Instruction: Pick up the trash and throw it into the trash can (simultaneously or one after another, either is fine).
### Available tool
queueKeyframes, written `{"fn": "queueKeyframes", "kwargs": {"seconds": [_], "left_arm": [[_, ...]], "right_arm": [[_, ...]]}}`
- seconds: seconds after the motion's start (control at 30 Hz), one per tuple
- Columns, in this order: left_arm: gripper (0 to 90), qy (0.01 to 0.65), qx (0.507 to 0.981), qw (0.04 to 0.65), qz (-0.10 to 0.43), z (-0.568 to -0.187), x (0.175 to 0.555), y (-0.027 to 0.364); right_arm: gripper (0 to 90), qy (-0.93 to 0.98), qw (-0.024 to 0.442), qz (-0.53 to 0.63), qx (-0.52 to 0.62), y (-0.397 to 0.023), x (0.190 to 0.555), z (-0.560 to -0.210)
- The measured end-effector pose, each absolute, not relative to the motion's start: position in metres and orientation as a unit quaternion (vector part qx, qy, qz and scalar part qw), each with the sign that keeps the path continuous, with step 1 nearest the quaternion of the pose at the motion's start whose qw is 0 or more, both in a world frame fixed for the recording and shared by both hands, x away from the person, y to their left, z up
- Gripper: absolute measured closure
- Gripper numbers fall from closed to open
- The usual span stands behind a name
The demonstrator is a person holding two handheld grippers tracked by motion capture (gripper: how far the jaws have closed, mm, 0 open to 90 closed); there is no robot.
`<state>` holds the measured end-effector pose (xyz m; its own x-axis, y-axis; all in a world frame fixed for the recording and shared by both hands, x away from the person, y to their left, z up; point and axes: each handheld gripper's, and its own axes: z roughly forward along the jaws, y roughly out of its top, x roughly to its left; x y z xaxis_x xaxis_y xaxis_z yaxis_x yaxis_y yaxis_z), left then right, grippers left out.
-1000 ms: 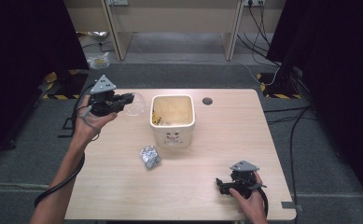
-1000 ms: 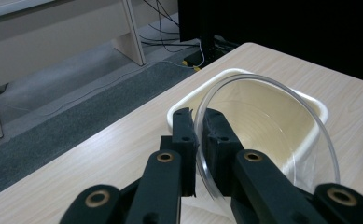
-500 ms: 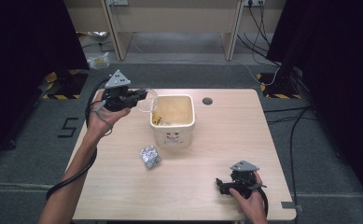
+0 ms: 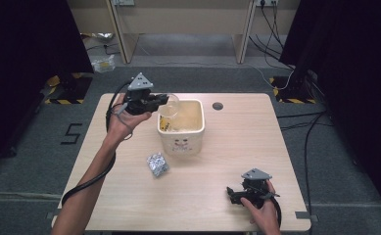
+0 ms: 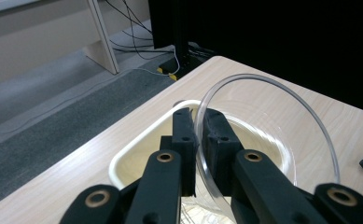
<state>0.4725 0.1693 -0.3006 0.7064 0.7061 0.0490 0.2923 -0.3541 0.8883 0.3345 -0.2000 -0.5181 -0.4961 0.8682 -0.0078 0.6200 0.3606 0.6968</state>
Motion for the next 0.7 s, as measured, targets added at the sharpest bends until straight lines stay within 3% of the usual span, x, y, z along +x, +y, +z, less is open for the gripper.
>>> {"fn": "queueKeyframes", "kwargs": {"seconds": [0.7], "left_arm": [[82.4,0.321,0.822,0.436,0.177,-0.343,0.488,0.143]], "right_arm": [[0.3,0.803,0.193,0.324,0.462,-0.2,0.335,-0.518]]}}
